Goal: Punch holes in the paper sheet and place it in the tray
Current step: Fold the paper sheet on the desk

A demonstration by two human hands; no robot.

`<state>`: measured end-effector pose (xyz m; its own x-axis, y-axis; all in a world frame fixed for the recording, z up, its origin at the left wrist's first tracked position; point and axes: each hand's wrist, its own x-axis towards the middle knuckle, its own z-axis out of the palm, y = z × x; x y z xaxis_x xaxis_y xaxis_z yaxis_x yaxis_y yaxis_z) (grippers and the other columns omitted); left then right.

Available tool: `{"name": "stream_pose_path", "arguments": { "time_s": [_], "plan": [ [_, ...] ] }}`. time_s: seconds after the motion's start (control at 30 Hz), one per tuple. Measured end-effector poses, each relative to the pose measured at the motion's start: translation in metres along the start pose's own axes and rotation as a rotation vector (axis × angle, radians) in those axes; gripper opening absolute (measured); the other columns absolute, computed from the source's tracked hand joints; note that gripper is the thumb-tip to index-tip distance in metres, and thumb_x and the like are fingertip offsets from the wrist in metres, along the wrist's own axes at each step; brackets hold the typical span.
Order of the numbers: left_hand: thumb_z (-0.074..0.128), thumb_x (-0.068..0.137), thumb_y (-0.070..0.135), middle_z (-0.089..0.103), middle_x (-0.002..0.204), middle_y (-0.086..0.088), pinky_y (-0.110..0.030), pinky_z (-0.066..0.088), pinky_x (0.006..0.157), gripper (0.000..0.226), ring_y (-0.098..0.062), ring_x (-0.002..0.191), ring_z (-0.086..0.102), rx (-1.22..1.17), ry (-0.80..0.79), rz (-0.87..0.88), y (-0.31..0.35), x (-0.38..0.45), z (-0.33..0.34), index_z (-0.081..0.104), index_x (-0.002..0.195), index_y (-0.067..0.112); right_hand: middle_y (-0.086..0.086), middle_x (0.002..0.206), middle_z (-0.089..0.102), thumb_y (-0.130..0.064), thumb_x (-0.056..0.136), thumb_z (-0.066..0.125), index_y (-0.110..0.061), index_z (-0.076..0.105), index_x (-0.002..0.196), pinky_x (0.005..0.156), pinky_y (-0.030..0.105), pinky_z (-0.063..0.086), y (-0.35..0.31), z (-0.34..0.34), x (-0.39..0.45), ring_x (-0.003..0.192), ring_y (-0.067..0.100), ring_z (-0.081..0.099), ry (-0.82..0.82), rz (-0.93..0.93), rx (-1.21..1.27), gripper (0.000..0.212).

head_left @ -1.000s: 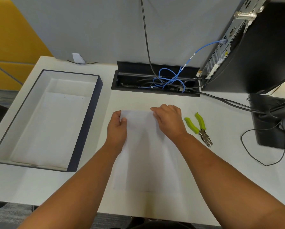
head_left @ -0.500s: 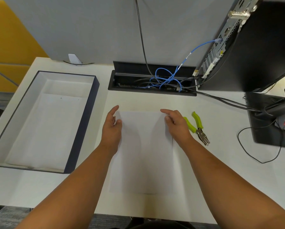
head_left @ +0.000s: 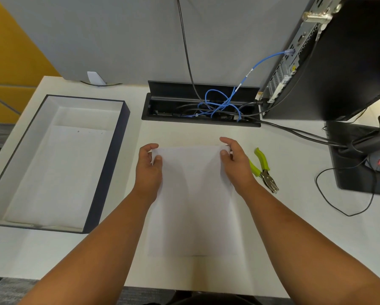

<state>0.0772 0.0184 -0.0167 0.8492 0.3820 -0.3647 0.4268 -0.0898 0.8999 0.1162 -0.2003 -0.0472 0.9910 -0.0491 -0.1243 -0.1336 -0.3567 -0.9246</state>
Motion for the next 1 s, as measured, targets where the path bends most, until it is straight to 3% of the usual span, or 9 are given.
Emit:
{"name": "stream_pose_path", "arguments": {
  "time_s": [0.13, 0.23, 0.27, 0.33, 0.4, 0.57, 0.7, 0.9, 1.0],
  "plan": [
    [0.043, 0.101, 0.015, 0.037, 0.146, 0.001, -0.028, 0.034, 0.099, 0.031, -0.021, 0.136, 0.034, 0.011, -0.001, 0.016, 0.002, 0.003, 0.0, 0.042, 0.123, 0.037, -0.006, 0.082, 0.039, -0.011, 0.098, 0.049, -0.032, 0.043, 0.137, 0.08, 0.025, 0.037, 0.006, 0.003, -0.009, 0.077, 0.006, 0.042, 0.018, 0.172, 0.185, 0.045],
    [0.044, 0.101, 0.015, 0.037, 0.145, 0.003, -0.029, 0.034, 0.102, 0.03, -0.021, 0.137, 0.033, 0.025, -0.012, 0.029, 0.001, 0.005, 0.001, 0.043, 0.122, 0.036, -0.01, 0.108, 0.05, -0.009, 0.099, 0.046, -0.042, 0.04, 0.136, 0.094, 0.021, 0.033, 0.006, 0.004, -0.015, 0.111, 0.0, 0.042, -0.072, 0.173, 0.243, 0.05],
    [0.044, 0.101, 0.015, 0.038, 0.143, 0.004, -0.03, 0.034, 0.103, 0.03, -0.021, 0.137, 0.034, 0.03, -0.018, 0.035, 0.0, 0.006, 0.001, 0.043, 0.123, 0.035, -0.008, 0.114, 0.052, -0.01, 0.099, 0.046, -0.042, 0.042, 0.135, 0.093, 0.018, 0.035, 0.006, 0.004, -0.015, 0.113, -0.004, 0.044, -0.078, 0.166, 0.254, 0.048],
    [0.044, 0.1, 0.014, 0.039, 0.14, 0.005, -0.032, 0.034, 0.105, 0.03, -0.021, 0.136, 0.035, 0.042, -0.028, 0.045, -0.002, 0.007, 0.002, 0.044, 0.124, 0.032, -0.012, 0.104, 0.055, -0.014, 0.099, 0.048, -0.038, 0.048, 0.128, 0.079, 0.013, 0.041, 0.006, 0.004, -0.012, 0.093, -0.008, 0.052, -0.053, 0.149, 0.224, 0.038],
    [0.044, 0.1, 0.014, 0.04, 0.136, 0.008, -0.033, 0.035, 0.106, 0.03, -0.021, 0.134, 0.037, 0.06, -0.033, 0.054, -0.004, 0.007, 0.003, 0.044, 0.125, 0.03, -0.016, 0.086, 0.049, -0.016, 0.098, 0.05, -0.03, 0.054, 0.12, 0.068, 0.015, 0.039, 0.008, 0.005, -0.008, 0.076, -0.001, 0.05, -0.013, 0.145, 0.184, 0.026],
    [0.045, 0.1, 0.015, 0.042, 0.138, 0.005, -0.035, 0.037, 0.106, 0.028, -0.023, 0.131, 0.04, 0.067, -0.041, 0.054, -0.006, 0.01, 0.005, 0.045, 0.12, 0.033, -0.008, 0.074, 0.049, -0.016, 0.098, 0.049, -0.028, 0.059, 0.108, 0.062, 0.018, 0.04, 0.014, 0.006, -0.004, 0.066, 0.007, 0.046, 0.02, 0.164, 0.175, 0.018],
    [0.045, 0.1, 0.014, 0.038, 0.145, 0.003, -0.032, 0.035, 0.105, 0.03, -0.021, 0.137, 0.035, 0.066, -0.049, 0.045, -0.006, 0.009, 0.007, 0.045, 0.123, 0.033, 0.006, 0.077, 0.051, -0.013, 0.098, 0.048, -0.029, 0.06, 0.102, 0.065, 0.027, 0.045, 0.014, 0.005, -0.003, 0.069, 0.015, 0.048, 0.052, 0.177, 0.17, 0.02],
    [0.046, 0.1, 0.012, 0.041, 0.139, 0.005, -0.029, 0.036, 0.102, 0.029, -0.02, 0.135, 0.037, 0.024, -0.008, 0.048, -0.005, 0.011, 0.008, 0.047, 0.123, 0.03, -0.005, 0.079, 0.041, -0.025, 0.098, 0.053, -0.032, 0.043, 0.135, 0.075, 0.019, 0.041, 0.017, 0.003, -0.004, 0.071, 0.005, 0.045, 0.096, 0.247, 0.28, 0.039],
    [0.046, 0.099, 0.013, 0.041, 0.134, 0.008, -0.029, 0.037, 0.101, 0.029, -0.02, 0.134, 0.037, -0.008, 0.022, 0.055, -0.003, 0.015, 0.006, 0.047, 0.122, 0.032, 0.001, 0.087, 0.058, -0.03, 0.093, 0.058, -0.032, 0.05, 0.126, 0.087, 0.032, 0.049, 0.021, 0.002, -0.005, 0.083, 0.015, 0.059, 0.009, 0.301, 0.3, 0.034]
  ]
}}
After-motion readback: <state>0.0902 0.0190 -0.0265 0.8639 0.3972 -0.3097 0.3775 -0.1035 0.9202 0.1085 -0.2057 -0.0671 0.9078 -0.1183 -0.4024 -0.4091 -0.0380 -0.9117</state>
